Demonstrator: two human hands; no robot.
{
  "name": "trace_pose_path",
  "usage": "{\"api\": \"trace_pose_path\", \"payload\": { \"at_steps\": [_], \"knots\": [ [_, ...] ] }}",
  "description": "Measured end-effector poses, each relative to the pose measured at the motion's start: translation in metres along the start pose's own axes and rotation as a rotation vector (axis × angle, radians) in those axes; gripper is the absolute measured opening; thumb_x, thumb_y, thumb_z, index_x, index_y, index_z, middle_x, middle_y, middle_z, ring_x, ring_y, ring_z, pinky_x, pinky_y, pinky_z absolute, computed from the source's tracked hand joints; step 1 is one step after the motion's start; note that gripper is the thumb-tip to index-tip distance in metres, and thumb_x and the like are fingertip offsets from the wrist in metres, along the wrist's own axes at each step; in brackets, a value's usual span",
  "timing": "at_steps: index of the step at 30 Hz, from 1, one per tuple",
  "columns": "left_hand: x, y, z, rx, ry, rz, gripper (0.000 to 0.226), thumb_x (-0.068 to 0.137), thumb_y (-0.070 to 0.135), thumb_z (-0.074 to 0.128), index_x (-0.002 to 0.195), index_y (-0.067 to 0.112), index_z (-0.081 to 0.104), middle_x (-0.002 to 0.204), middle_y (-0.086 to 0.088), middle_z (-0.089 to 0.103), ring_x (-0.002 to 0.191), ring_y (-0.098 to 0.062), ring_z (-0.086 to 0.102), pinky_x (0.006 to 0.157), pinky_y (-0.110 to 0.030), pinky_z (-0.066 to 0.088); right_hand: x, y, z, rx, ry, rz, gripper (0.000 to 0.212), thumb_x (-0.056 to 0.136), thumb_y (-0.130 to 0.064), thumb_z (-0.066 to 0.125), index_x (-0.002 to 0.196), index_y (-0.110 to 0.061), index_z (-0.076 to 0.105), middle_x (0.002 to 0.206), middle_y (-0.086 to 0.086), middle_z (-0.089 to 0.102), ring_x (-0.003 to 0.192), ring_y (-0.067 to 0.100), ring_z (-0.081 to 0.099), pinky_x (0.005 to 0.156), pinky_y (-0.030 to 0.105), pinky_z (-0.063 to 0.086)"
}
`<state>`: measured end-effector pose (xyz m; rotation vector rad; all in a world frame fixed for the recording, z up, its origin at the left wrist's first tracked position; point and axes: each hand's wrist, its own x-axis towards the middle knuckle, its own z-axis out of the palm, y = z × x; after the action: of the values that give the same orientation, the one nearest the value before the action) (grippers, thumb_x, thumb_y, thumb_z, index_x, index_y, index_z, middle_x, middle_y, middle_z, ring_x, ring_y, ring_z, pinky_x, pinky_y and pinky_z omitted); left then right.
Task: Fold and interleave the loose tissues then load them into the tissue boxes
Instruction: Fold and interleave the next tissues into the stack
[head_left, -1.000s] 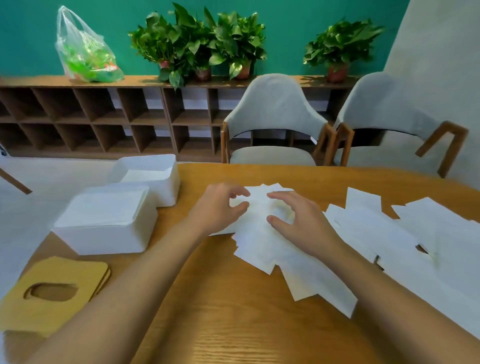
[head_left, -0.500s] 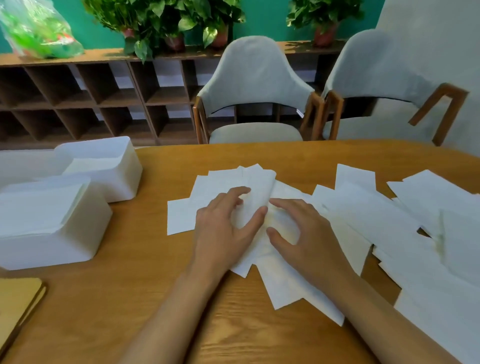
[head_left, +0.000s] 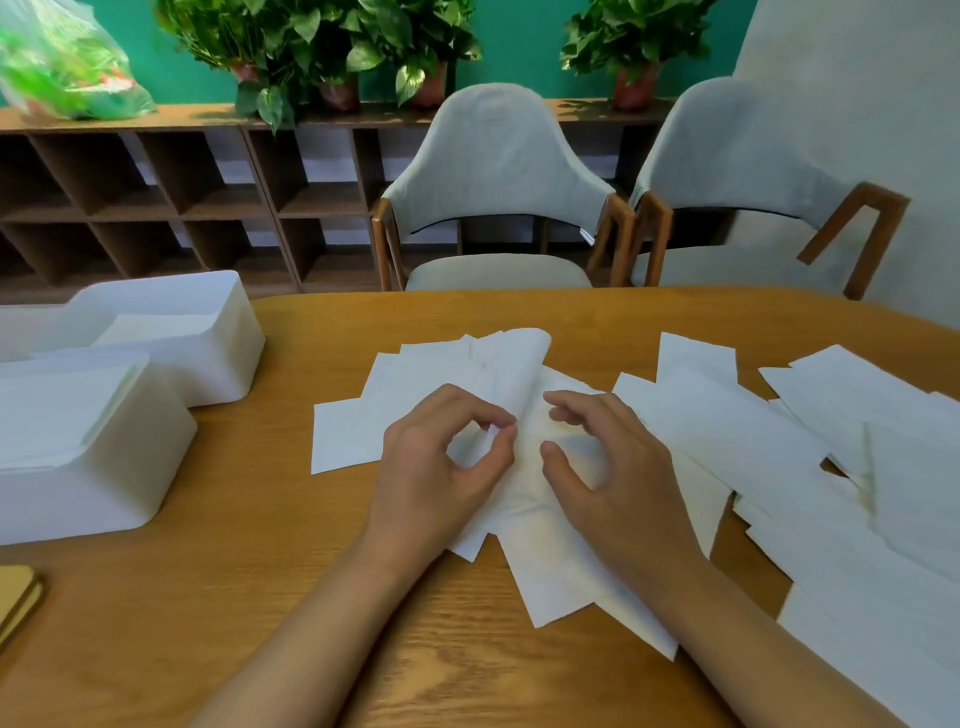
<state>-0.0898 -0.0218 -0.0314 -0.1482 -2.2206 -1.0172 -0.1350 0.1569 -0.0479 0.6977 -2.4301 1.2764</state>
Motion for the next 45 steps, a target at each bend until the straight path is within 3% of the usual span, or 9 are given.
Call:
{"api": "trace_pose_path", "payload": {
  "at_steps": [4, 10, 18, 22, 29, 32, 38, 42, 45],
  "knots": [
    [-0.008, 0.009, -0.006, -0.199, -0.023, -0.121, 0.02, 0.087, 0.001, 0.077, 0.092, 0.021, 0.077, 0.093, 0.01, 0.073, 0.098, -0.019, 0.071, 0.086, -0.031, 0.057, 0.001, -0.001, -0.01, 0.154, 0.08, 0.036, 0.043, 0.087, -0.032, 0.07, 0.127, -0.038, 0.055, 0.124, -0.022, 0.058, 0.117, 0.003, 0.056, 0.094, 0.01, 0.048],
    [-0.013, 0.025, -0.024, -0.495, -0.065, -0.327, 0.03, 0.085, -0.015, 0.069, 0.096, 0.013, 0.074, 0.088, 0.007, 0.07, 0.09, -0.007, 0.066, 0.073, -0.016, 0.05, 0.008, -0.004, -0.026, 0.241, 0.028, 0.127, 0.067, 0.082, -0.052, 0.071, 0.142, -0.043, 0.043, 0.146, -0.028, 0.046, 0.133, -0.005, 0.044, 0.106, 0.017, 0.038],
    [-0.009, 0.016, -0.029, -0.687, -0.059, -0.389, 0.041, 0.084, -0.024, 0.06, 0.1, 0.012, 0.073, 0.083, 0.001, 0.064, 0.087, -0.011, 0.064, 0.076, -0.019, 0.051, -0.004, -0.018, -0.04, 0.417, -0.014, 0.215, 0.054, 0.079, -0.046, 0.076, 0.129, -0.032, 0.059, 0.085, -0.03, 0.065, 0.089, -0.006, 0.063, 0.066, 0.009, 0.05],
    [-0.009, 0.012, -0.027, -0.742, -0.059, -0.415, 0.036, 0.079, -0.008, 0.064, 0.096, 0.021, 0.076, 0.087, 0.0, 0.065, 0.09, -0.016, 0.061, 0.077, -0.025, 0.05, -0.004, -0.018, -0.039, 0.45, -0.091, 0.258, 0.049, 0.077, -0.048, 0.075, 0.123, -0.038, 0.06, 0.112, -0.024, 0.066, 0.105, -0.003, 0.063, 0.074, 0.018, 0.058],
    [-0.008, 0.022, -0.033, -0.762, -0.185, -0.483, 0.028, 0.084, 0.024, 0.068, 0.113, 0.026, 0.073, 0.117, 0.0, 0.075, 0.117, -0.02, 0.069, 0.094, -0.051, 0.047, -0.004, -0.022, -0.049, 0.531, -0.091, 0.302, 0.025, 0.08, -0.042, 0.071, 0.101, -0.028, 0.068, 0.094, -0.024, 0.07, 0.093, -0.002, 0.066, 0.066, 0.015, 0.055],
    [-0.009, 0.031, -0.032, -0.609, -0.216, -0.536, 0.037, 0.086, 0.047, 0.077, 0.117, 0.027, 0.072, 0.11, 0.002, 0.079, 0.111, -0.011, 0.07, 0.09, -0.037, 0.051, -0.005, -0.023, -0.047, 0.542, -0.105, 0.321, 0.026, 0.079, -0.047, 0.07, 0.101, -0.033, 0.065, 0.094, -0.023, 0.068, 0.093, 0.001, 0.066, 0.07, 0.023, 0.059],
    [-0.009, 0.026, -0.026, -0.561, -0.148, -0.594, 0.015, 0.083, 0.016, 0.084, 0.098, 0.014, 0.082, 0.093, -0.002, 0.08, 0.09, -0.011, 0.074, 0.077, -0.017, 0.054, -0.005, -0.02, -0.045, 0.635, -0.145, 0.385, 0.037, 0.077, -0.05, 0.074, 0.11, -0.039, 0.06, 0.099, -0.021, 0.069, 0.097, 0.005, 0.068, 0.079, 0.038, 0.063],
    [-0.008, 0.023, -0.028, -0.511, -0.154, -0.553, 0.014, 0.085, 0.005, 0.082, 0.098, 0.01, 0.081, 0.095, 0.002, 0.08, 0.09, -0.006, 0.074, 0.075, -0.015, 0.054, -0.003, -0.023, -0.045, 0.605, -0.201, 0.37, 0.05, 0.08, -0.057, 0.074, 0.123, -0.046, 0.052, 0.099, -0.038, 0.063, 0.097, -0.006, 0.065, 0.071, 0.023, 0.06],
    [-0.008, 0.024, -0.029, -0.518, -0.184, -0.508, 0.019, 0.087, 0.008, 0.081, 0.105, 0.014, 0.08, 0.101, 0.004, 0.08, 0.099, -0.007, 0.073, 0.083, -0.016, 0.054, -0.004, -0.022, -0.043, 0.487, -0.156, 0.304, 0.026, 0.088, -0.042, 0.069, 0.113, -0.035, 0.064, 0.095, -0.034, 0.065, 0.094, -0.006, 0.065, 0.061, 0.012, 0.052]
  ]
}}
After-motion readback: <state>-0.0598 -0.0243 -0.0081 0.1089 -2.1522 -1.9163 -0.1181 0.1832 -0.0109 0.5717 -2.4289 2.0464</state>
